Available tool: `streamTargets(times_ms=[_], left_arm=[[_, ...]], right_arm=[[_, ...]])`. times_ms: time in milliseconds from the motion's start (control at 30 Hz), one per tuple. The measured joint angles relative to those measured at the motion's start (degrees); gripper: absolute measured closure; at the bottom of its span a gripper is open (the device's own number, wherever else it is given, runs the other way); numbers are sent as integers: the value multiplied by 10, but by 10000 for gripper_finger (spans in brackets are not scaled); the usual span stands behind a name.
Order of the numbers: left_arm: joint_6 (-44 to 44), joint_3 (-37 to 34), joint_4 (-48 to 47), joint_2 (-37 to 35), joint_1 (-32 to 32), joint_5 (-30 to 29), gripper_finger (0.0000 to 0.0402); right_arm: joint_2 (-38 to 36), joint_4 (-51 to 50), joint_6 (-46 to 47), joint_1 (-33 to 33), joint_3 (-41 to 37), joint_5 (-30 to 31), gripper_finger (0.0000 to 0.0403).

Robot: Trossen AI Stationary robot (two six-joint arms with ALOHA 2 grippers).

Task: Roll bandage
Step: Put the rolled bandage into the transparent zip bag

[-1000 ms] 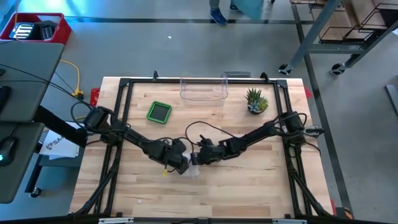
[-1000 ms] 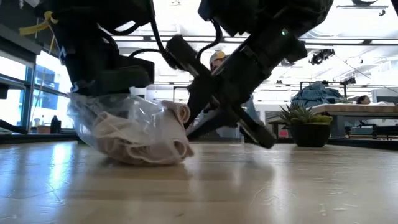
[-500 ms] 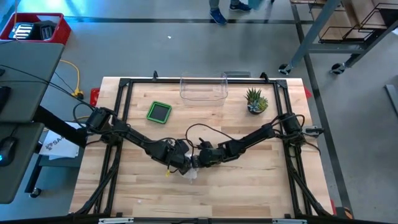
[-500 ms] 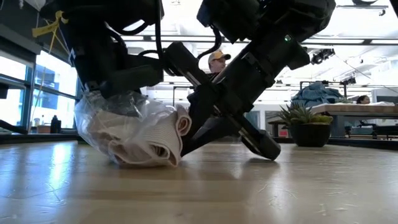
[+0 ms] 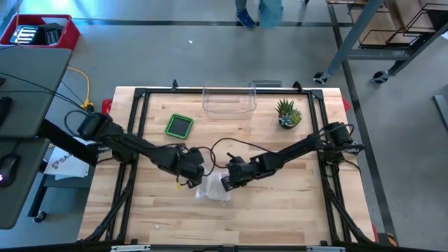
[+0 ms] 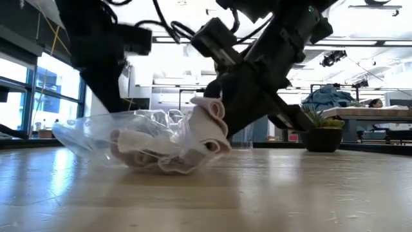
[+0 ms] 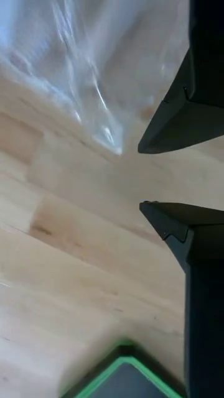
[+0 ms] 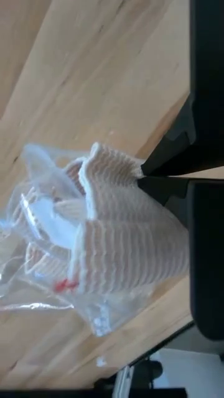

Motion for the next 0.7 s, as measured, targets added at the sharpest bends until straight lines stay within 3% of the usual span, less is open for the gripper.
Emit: streamTargets(times_ms=[200, 433, 567, 700], left_arm=[[27, 0, 121, -59, -8, -7, 268], [208, 1, 320, -62, -9, -11, 268], [260, 1, 338, -34, -6, -5, 268], [242, 1, 346, -23, -5, 16, 268]], right_arm=[[-30, -33, -7, -1, 0, -10, 403], [-88, -94, -13, -6, 0, -15, 403], [-111, -106, -22, -9, 0, -6, 403], [-112, -122, -26, -16, 0, -10, 403]])
